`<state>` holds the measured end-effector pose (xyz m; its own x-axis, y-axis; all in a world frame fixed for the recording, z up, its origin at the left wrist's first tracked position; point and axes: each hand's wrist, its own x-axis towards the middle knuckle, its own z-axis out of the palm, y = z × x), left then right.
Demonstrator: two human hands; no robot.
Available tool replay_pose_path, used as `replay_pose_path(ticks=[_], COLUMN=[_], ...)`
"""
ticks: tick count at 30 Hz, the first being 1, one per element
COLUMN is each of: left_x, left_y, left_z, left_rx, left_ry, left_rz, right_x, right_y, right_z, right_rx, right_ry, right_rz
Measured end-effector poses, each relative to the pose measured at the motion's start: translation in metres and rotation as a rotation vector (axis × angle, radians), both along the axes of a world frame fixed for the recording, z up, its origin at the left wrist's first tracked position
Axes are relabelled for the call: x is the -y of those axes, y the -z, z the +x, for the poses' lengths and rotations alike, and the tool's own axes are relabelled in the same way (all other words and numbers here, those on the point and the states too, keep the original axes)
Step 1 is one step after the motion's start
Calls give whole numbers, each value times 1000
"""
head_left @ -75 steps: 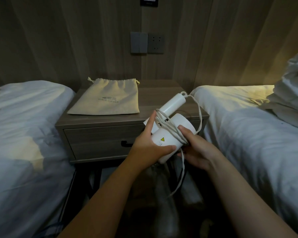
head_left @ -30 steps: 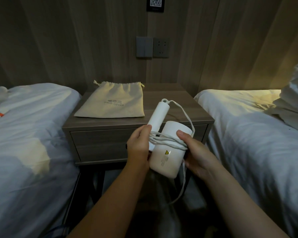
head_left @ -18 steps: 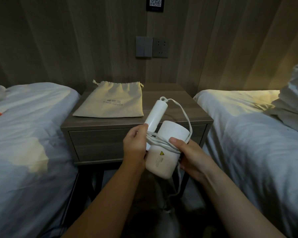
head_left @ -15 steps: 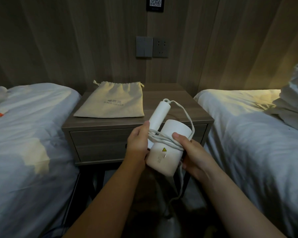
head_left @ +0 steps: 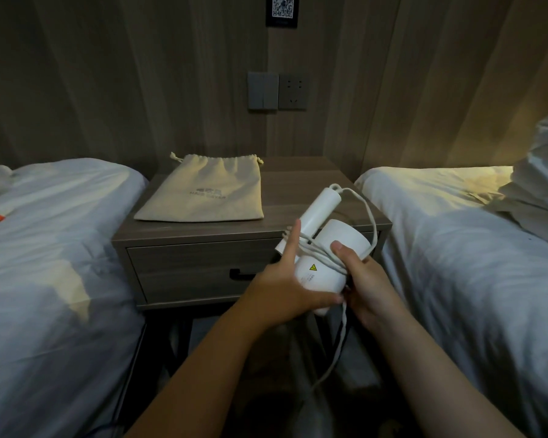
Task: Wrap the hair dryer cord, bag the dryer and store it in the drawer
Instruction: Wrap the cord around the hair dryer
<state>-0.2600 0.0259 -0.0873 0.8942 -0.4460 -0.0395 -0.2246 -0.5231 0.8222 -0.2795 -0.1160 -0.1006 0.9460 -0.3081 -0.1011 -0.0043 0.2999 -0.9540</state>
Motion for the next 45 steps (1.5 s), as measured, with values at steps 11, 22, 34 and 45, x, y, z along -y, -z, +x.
replay_pose_path(ticks=[11, 22, 34, 45], left_x=[-9, -16, -16, -16], left_y=[8, -8, -7, -11], left_z=[8, 15, 11, 4], left_rx=[8, -65, 68, 359], left_ry=[-55, -80, -66, -210], left_rz=[-155, -330, -114, 74], right_x=[6, 42, 41, 5], right_y=[-17, -30, -26, -32], right_z=[-5, -2, -2, -13], right_rx=[-60, -186, -92, -121], right_ry=[-205, -195, 93, -177], right_rz=[-325, -391, -931, -952])
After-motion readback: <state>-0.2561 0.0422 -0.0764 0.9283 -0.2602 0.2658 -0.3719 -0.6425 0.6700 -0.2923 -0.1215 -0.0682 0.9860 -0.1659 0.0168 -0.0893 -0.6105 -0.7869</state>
